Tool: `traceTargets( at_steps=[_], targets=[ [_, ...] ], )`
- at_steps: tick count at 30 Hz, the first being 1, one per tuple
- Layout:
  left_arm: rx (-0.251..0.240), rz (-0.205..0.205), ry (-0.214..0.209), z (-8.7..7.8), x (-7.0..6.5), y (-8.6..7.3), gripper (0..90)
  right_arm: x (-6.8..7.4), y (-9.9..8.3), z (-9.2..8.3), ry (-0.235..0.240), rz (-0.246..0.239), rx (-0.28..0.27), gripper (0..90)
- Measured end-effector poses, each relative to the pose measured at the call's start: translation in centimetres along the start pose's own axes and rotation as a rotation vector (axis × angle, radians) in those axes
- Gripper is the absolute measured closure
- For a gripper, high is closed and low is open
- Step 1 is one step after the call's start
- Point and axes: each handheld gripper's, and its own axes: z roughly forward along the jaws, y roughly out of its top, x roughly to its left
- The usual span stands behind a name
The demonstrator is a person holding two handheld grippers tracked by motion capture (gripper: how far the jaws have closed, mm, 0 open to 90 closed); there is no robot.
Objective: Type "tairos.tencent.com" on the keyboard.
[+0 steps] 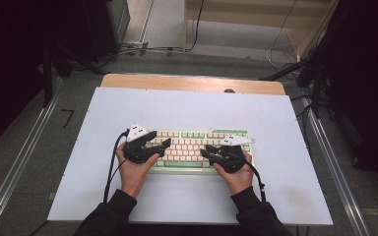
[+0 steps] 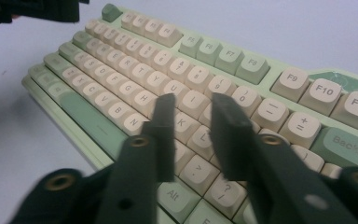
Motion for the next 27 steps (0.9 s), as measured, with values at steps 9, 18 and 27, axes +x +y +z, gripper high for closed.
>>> traceTargets(
  at_steps=[9, 18, 27],
  targets=[
    [-0.004, -0.034, 0.066, -1.2, 1.9, -0.4, 32.3, 0.0, -0.1, 0.1, -0.008, -0.014, 0.051, 87.9],
    [-0.014, -0.058, 0.102, -1.7, 3.2, -0.7, 32.0, -0.1, -0.5, 0.0, -0.011, -0.024, 0.08, 87.9],
    [-0.013, -0.062, 0.112, -1.8, 3.5, -0.8, 32.1, -0.2, -0.8, 0.1, -0.017, -0.025, 0.101, 87.9]
  ],
)
